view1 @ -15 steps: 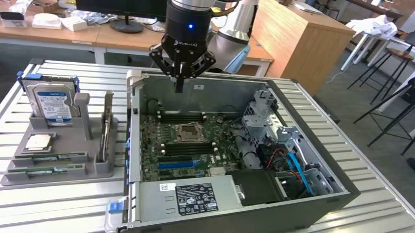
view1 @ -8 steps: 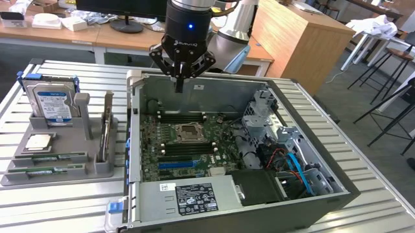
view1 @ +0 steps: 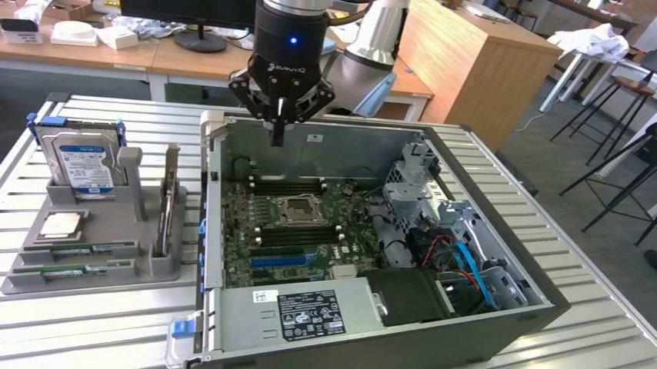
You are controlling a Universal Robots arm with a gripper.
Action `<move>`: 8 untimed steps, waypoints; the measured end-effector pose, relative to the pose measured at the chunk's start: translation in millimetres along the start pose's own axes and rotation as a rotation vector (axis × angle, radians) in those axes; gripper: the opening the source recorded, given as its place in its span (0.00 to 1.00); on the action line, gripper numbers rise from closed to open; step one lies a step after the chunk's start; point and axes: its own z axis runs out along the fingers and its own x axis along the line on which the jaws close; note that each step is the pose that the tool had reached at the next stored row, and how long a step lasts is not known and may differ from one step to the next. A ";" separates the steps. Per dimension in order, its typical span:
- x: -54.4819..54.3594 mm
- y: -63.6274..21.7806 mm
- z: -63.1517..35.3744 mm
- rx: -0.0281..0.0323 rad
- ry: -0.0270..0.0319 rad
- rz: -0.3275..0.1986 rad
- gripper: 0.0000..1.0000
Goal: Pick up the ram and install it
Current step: 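Reach for the ram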
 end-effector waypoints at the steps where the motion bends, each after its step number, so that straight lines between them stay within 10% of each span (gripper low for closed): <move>1: 1.7 -0.1 -0.1 0.0001 0.0000 0.000 0.10; 8: 15.0 -1.1 -0.3 0.0000 -0.0001 0.000 0.10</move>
